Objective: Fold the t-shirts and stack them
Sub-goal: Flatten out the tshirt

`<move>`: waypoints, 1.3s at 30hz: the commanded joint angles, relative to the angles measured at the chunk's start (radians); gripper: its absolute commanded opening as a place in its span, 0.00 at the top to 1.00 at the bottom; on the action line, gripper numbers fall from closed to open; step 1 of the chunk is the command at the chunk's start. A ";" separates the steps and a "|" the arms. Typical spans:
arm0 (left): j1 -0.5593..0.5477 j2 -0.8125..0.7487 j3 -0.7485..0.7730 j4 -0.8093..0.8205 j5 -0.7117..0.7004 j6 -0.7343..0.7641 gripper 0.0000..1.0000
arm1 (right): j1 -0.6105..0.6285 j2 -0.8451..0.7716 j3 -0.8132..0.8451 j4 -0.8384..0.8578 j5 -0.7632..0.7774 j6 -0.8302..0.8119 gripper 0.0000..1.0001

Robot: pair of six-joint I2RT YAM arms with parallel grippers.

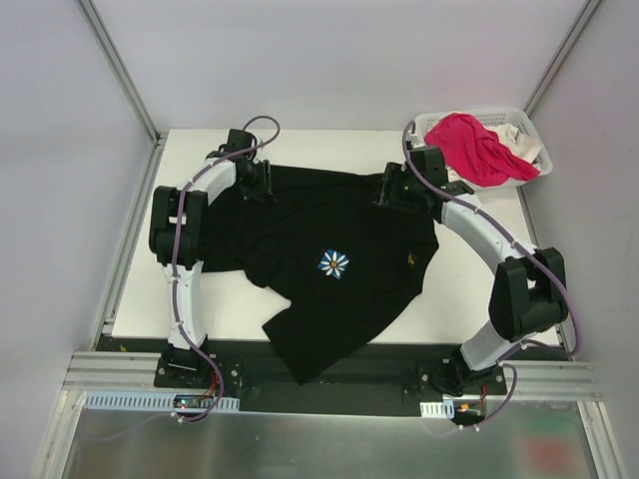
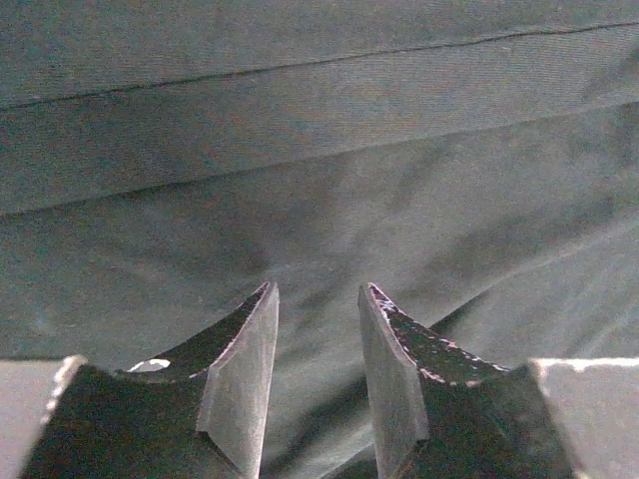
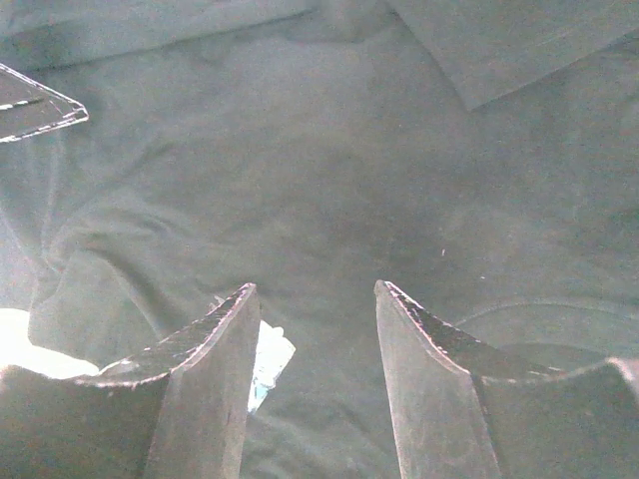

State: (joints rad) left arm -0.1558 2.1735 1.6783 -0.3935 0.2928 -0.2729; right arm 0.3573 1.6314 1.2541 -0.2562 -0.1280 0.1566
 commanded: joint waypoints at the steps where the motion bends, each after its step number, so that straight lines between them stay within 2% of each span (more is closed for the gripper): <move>1: 0.004 0.020 0.058 -0.063 -0.119 0.024 0.61 | -0.026 -0.123 -0.013 0.028 0.007 0.012 0.47; 4: 0.002 0.025 0.066 -0.119 -0.223 0.050 0.47 | -0.038 -0.166 -0.013 0.029 0.014 0.012 0.47; 7: -0.001 0.029 0.064 -0.162 -0.311 0.078 0.42 | -0.044 -0.195 -0.009 0.031 0.013 0.014 0.47; 13: -0.004 0.055 0.100 -0.257 -0.331 0.104 0.39 | -0.050 -0.215 -0.002 0.043 -0.007 0.032 0.47; 16: -0.005 0.081 0.126 -0.301 -0.368 0.113 0.44 | -0.054 -0.237 -0.007 0.052 -0.007 0.041 0.47; 17: -0.005 0.089 0.133 -0.309 -0.369 0.121 0.50 | -0.054 -0.249 -0.007 0.057 -0.009 0.043 0.47; 19: -0.005 0.101 0.146 -0.324 -0.368 0.123 0.55 | -0.057 -0.261 -0.010 0.060 -0.001 0.043 0.47; 20: -0.005 0.100 0.146 -0.329 -0.366 0.120 0.62 | -0.058 -0.266 -0.013 0.066 0.001 0.044 0.47; 21: -0.005 0.100 0.147 -0.337 -0.366 0.117 0.85 | -0.058 -0.274 -0.013 0.066 -0.001 0.046 0.47; 23: -0.005 0.086 0.144 -0.340 -0.366 0.109 1.00 | -0.066 -0.283 -0.018 0.067 0.001 0.049 0.47; 31: 0.002 0.089 0.172 -0.361 -0.394 0.104 1.00 | -0.087 -0.364 -0.050 0.078 0.014 0.052 0.47; 39: 0.044 0.080 0.187 -0.372 -0.402 0.081 1.00 | -0.092 -0.361 -0.068 0.071 -0.039 0.046 0.46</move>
State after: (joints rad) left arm -0.1459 2.2501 1.8297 -0.7124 -0.0650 -0.1741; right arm 0.2722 1.2865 1.1954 -0.2134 -0.1280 0.2012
